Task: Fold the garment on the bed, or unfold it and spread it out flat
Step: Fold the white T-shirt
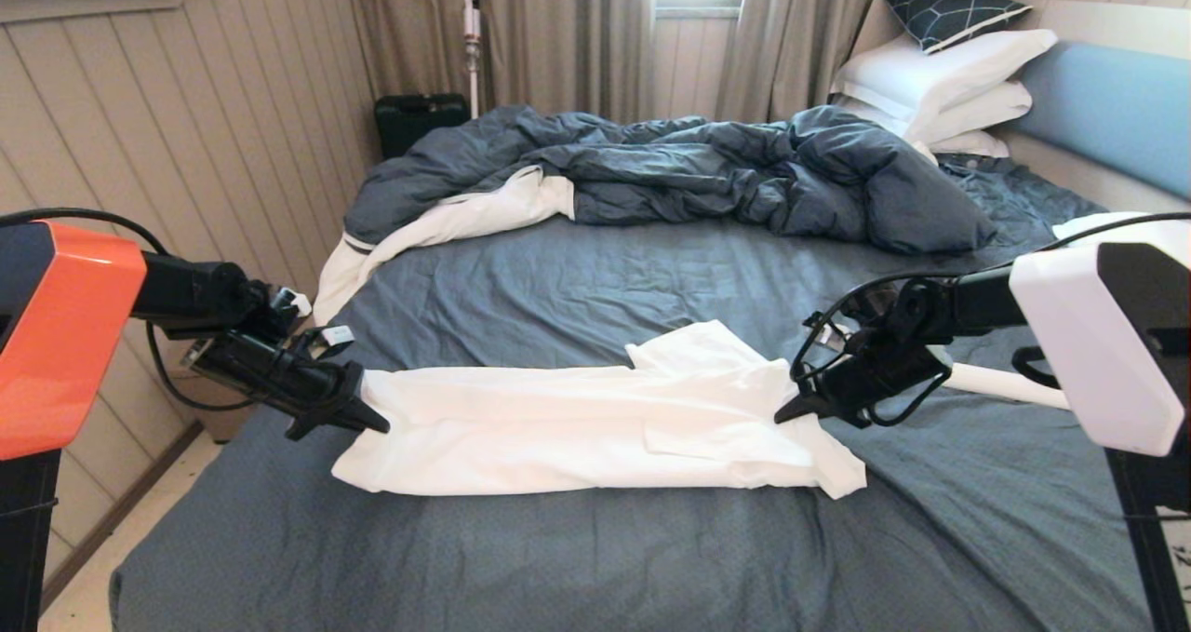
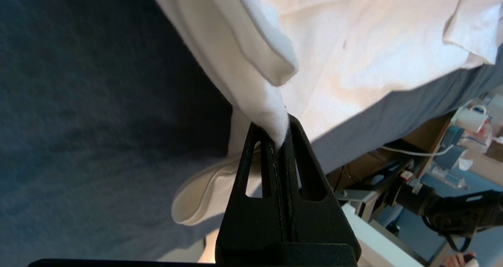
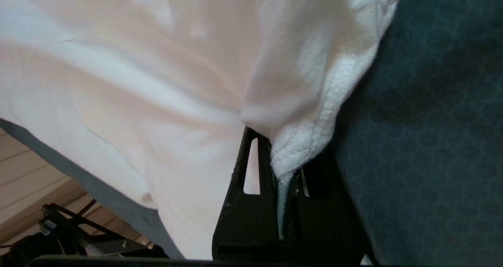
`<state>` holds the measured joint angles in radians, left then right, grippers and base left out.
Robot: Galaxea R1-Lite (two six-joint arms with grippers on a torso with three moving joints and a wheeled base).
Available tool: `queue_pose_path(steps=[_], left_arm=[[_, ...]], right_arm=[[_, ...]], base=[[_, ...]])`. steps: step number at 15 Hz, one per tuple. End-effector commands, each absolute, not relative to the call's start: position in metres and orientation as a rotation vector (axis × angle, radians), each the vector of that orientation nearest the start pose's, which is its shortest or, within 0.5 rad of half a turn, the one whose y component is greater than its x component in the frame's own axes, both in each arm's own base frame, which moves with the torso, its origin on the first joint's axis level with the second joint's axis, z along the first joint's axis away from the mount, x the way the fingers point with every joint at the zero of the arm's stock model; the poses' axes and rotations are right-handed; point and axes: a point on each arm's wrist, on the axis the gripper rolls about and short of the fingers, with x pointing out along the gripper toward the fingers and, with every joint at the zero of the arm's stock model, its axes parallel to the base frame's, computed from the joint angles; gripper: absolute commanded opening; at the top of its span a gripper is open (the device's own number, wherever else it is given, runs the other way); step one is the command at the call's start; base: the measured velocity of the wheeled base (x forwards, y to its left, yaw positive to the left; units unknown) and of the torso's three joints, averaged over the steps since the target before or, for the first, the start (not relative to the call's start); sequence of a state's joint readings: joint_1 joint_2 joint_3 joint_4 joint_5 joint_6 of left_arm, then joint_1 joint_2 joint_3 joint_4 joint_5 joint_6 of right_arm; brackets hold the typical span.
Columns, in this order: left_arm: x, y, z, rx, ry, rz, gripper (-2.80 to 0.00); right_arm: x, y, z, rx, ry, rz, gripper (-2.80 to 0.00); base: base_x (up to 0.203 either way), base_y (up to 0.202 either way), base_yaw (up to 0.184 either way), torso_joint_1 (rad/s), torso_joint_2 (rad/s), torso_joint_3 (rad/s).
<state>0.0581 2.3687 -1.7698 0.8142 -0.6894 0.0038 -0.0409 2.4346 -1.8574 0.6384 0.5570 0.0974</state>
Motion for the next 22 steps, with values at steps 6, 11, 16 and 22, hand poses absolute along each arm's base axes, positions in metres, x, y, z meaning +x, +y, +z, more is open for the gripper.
queue_pose_path(steps=[6,11,16,22], left_arm=[[0.399,0.020,0.100,-0.501,1.353,-0.540,-2.80],[0.395,0.022,0.109,-0.497,1.344,-0.536,-2.80],[0.388,0.022,0.112,-0.513,1.391,-0.534,-2.80],[0.385,0.021,0.109,-0.523,1.409,-0.535,-2.80]], right_arm=[[0.433,-0.006,0.091,0.444,1.194,0.397,-2.80],[0.425,-0.006,0.108,0.440,1.177,0.398,-2.80],[0.418,-0.005,0.100,0.441,1.215,0.400,-2.80],[0.414,-0.012,0.094,0.458,1.233,0.386,-2.80]], base=[[0.000,0.000,0.000,0.000,0.00,0.000],[0.000,0.000,0.000,0.000,0.00,0.000],[0.000,0.000,0.000,0.000,0.00,0.000],[0.000,0.000,0.000,0.000,0.00,0.000]])
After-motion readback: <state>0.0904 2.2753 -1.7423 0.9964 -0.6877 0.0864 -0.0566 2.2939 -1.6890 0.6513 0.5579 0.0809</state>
